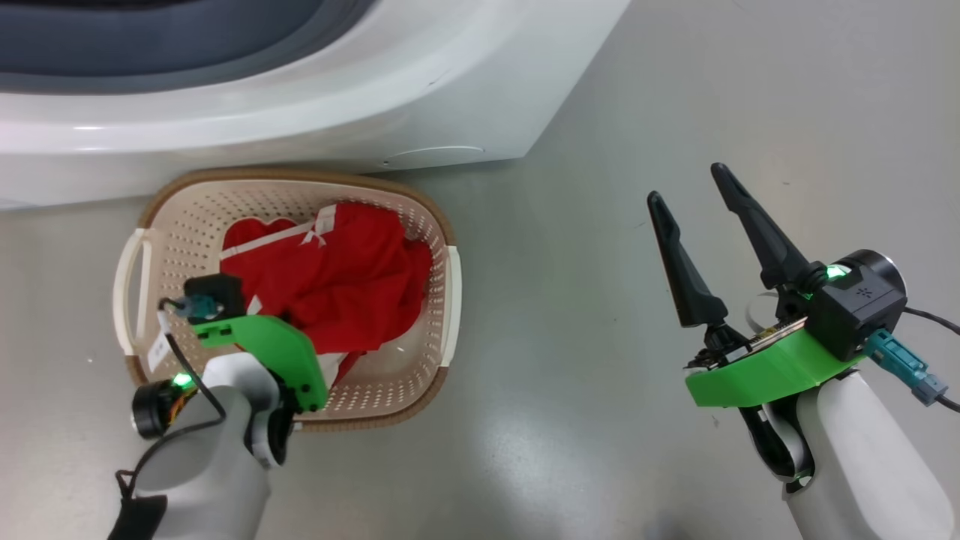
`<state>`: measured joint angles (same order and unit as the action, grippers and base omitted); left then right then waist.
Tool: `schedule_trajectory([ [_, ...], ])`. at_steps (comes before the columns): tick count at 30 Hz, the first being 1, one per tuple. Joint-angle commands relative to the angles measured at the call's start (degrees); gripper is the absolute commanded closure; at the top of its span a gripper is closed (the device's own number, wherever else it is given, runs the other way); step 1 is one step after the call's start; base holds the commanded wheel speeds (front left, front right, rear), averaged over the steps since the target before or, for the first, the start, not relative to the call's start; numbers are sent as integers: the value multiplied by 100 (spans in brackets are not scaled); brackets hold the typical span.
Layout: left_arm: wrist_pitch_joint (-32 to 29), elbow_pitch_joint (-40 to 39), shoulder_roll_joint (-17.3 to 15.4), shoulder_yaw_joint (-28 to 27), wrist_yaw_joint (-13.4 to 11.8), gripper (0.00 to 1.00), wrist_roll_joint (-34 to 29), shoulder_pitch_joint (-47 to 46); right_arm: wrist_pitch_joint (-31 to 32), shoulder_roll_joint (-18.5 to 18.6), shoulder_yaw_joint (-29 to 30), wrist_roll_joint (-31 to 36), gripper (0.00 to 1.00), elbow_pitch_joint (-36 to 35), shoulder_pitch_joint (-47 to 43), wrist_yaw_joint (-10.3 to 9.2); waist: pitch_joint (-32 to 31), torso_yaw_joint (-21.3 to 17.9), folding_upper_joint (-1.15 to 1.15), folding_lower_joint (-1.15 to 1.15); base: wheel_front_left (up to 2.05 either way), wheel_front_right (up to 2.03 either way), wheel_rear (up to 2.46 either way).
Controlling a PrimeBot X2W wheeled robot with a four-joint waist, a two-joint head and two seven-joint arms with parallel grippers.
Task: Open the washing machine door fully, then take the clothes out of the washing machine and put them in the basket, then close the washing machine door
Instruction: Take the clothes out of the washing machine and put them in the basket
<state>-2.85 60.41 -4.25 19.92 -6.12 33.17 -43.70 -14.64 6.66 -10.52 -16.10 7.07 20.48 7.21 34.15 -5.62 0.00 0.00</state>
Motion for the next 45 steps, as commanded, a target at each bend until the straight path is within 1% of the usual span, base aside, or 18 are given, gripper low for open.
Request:
schedule_trajectory([
  [1, 70, 280, -111, -177, 84, 100, 83, -119, -36, -52, -176, -46, 0, -95, -20, 28, 12, -73, 0, 0, 0, 0, 0],
  [6, 142, 926, -98, -253, 252, 100, 212, -354, -36, -104, -216, -67, 0, -76, 5, 28, 46, -176, 0, 0, 0, 0, 0],
  [10, 206, 1094, -110, -238, 314, 100, 220, -433, -36, -120, -215, -67, 0, -64, 3, 28, 53, -216, 0, 0, 0, 0, 0],
  [12, 258, 1148, -97, -219, 399, 100, 227, -478, -36, -121, -195, -66, 0, -63, -5, 28, 39, -221, 0, 0, 0, 0, 0],
  [13, 264, 1169, -80, -239, 464, 92, 270, -493, -36, -114, -180, -69, 0, -60, -11, 28, 28, -215, 0, 0, 0, 0, 0],
  [14, 243, 1190, -58, -263, 515, 66, 318, -502, -36, -108, -168, -69, 0, -57, -19, 28, 13, -206, 0, 0, 0, 0, 0],
  [16, 277, 1216, -25, -227, 596, 0, 321, -531, -36, -98, -144, -61, 0, -45, -33, 28, -24, -179, 0, 0, 0, 0, 0],
  [18, 430, 1226, -2, -194, 636, 0, 305, -568, -36, -98, -133, -45, 0, -37, -44, 28, -73, -137, 0, 0, 0, 0, 0],
  [21, 665, 1226, 47, -271, 764, 0, 435, -588, -36, -101, -131, -36, 0, -38, -57, 28, -160, -62, 0, 0, 0, 0, 0],
  [29, 1436, 1073, 108, -81, 1026, 0, 366, -573, -36, -85, -77, -3, 0, -11, -145, 28, -457, 125, 0, 0, 0, 0, 0],
  [33, 1667, 780, 126, -99, 1218, 0, 513, -460, -36, -72, -72, -10, 0, 16, -198, 28, -676, 186, 0, 0, 0, 0, 0],
  [37, 1769, 318, 132, -72, 1284, 0, 523, -251, -36, -70, -11, 8, 0, 56, -279, 28, -937, 233, 0, 0, 0, 0, 0],
  [38, 1776, 152, 133, -72, 1291, 0, 493, -186, -36, -67, 10, 24, 0, 70, -307, 28, -1009, 245, 0, 0, 0, 0, 0],
  [40, 1781, -325, 114, -158, 1228, 0, 349, -14, -36, -68, 62, 65, 0, 115, -373, 28, -1157, 270, 0, 0, 0, 0, 0],
  [45, 1783, -1634, -7, -435, 909, 0, -212, 693, -36, -110, 251, 170, 0, 233, -537, 28, -1534, 322, 0, 0, 0, 0, 0],
])
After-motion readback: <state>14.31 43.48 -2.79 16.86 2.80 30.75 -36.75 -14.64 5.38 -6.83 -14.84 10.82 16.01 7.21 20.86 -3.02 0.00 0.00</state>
